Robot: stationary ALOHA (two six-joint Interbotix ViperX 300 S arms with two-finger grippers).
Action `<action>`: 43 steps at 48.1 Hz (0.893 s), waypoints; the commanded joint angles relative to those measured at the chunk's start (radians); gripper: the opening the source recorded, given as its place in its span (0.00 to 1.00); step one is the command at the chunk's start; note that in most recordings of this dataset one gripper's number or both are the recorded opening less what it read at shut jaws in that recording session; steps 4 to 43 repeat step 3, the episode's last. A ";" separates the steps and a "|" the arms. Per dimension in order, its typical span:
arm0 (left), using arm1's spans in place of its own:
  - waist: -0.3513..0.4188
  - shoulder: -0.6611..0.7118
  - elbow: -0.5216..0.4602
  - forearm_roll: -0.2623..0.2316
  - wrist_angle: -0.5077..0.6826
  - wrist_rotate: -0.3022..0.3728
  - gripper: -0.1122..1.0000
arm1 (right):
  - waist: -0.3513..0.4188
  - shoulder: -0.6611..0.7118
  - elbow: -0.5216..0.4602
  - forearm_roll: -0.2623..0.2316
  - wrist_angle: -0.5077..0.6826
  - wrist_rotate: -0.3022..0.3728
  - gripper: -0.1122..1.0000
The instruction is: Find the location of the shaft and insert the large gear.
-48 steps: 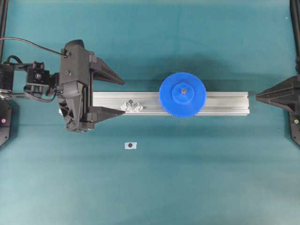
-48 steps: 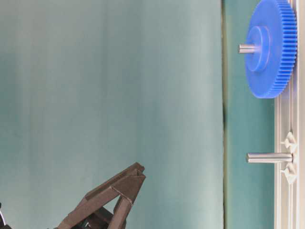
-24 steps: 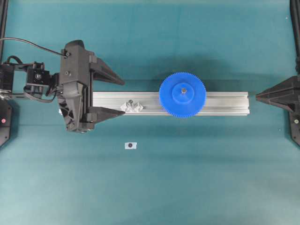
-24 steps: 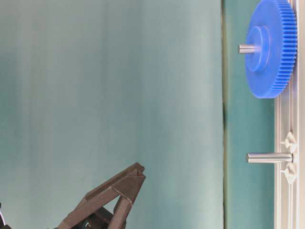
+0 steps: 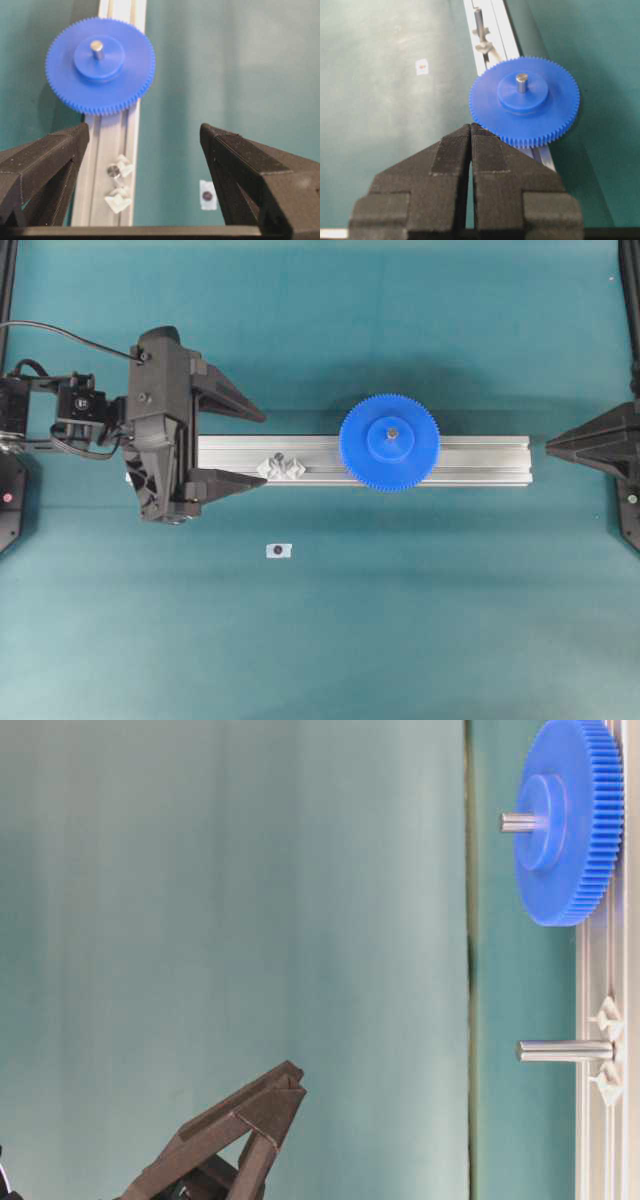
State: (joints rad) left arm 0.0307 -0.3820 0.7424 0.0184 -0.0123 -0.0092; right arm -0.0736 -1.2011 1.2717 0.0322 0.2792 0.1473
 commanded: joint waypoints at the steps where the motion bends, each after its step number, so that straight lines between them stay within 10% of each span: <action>1: -0.003 -0.006 -0.009 0.003 -0.009 -0.003 0.92 | -0.002 0.008 -0.011 0.000 -0.009 0.009 0.12; 43: -0.003 -0.006 -0.009 0.003 -0.009 -0.002 0.92 | -0.002 0.008 -0.011 -0.002 -0.009 0.009 0.12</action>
